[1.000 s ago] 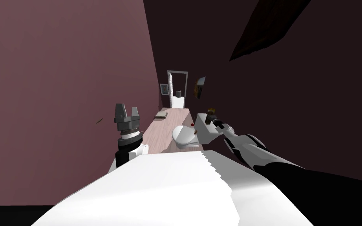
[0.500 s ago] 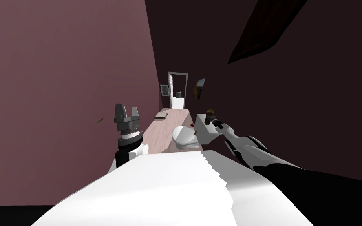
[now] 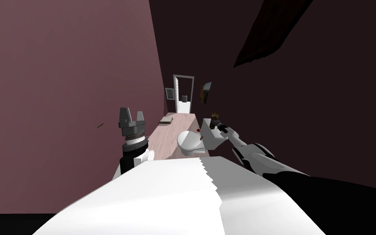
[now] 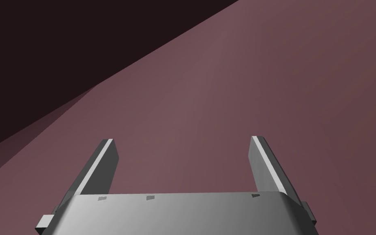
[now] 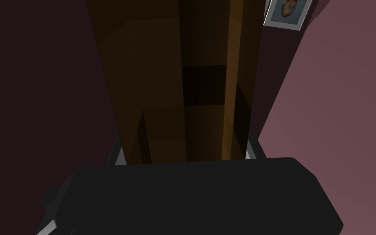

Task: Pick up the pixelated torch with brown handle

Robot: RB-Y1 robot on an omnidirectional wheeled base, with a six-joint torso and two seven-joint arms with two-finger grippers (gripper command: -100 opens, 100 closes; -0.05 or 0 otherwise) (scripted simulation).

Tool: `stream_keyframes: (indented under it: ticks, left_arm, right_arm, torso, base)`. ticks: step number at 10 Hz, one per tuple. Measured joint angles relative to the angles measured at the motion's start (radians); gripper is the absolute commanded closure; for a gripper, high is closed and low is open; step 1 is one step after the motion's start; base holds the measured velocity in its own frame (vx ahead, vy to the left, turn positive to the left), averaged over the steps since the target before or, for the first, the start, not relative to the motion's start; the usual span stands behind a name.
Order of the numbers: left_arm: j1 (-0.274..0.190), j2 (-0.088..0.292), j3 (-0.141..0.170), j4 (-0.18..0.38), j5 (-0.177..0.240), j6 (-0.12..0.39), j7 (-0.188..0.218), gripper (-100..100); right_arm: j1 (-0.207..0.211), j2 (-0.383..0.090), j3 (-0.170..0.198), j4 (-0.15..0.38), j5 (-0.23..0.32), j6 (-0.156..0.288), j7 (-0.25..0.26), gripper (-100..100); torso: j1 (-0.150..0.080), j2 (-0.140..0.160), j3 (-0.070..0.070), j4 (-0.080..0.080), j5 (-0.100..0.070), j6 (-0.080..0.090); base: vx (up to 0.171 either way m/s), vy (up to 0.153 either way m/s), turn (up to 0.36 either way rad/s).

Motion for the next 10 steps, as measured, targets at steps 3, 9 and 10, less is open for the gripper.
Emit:
stream_keyframes:
  ticks: [3, 9, 10]
  left_arm:
    - [0.000, 0.000, 0.000, 0.000, 0.000, 0.000, 0.000, 0]
    - [0.000, 0.000, 0.000, 0.000, 0.000, 0.000, 0.000, 0]
    - [0.000, 0.000, 0.000, 0.000, 0.000, 0.000, 0.000, 0]
  right_arm:
    - [-0.008, 0.027, -0.002, 0.001, 0.074, 0.002, -0.039, 100]
    - [0.003, 0.077, 0.035, -0.104, 0.250, 0.113, -0.191, 100]
    - [0.011, 0.084, 0.034, -0.124, 0.281, 0.130, -0.218, 100]
  torso:
    - [-0.001, -0.001, -0.004, -0.006, -0.004, 0.001]
    - [-0.007, -0.006, -0.010, -0.014, -0.010, 0.004]
    - [-0.007, -0.007, -0.011, -0.015, -0.010, 0.005]
  base:
    - [0.006, -0.055, -0.066]
    - [-0.007, -0.043, -0.019]
    - [0.003, -0.017, 0.010]
